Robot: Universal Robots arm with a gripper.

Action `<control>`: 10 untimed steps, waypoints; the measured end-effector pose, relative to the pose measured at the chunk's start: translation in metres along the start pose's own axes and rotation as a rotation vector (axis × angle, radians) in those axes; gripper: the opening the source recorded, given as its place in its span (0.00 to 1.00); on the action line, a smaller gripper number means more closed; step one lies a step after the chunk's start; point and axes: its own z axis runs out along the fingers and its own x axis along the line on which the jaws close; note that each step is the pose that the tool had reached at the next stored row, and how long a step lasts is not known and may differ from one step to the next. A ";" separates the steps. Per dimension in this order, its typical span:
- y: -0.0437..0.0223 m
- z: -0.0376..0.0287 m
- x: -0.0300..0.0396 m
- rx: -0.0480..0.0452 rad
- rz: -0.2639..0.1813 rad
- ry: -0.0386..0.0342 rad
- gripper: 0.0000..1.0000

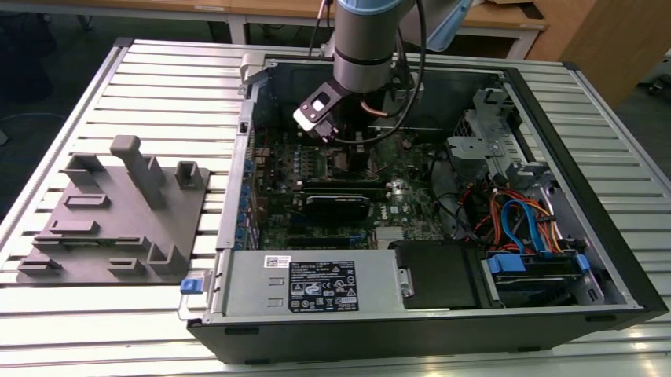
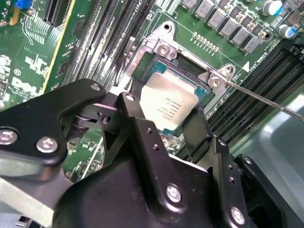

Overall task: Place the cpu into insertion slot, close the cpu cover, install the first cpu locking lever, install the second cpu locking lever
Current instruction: 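Place the cpu into insertion slot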

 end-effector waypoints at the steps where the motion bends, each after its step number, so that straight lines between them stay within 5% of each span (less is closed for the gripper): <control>1: 0.0000 -0.0011 0.0000 0.0000 0.000 0.0000 0.61; 8: 0.0004 -0.0117 0.0000 0.0000 0.000 -0.0001 0.61; 10: 0.0005 -0.0146 0.0000 0.0000 0.000 0.0000 0.53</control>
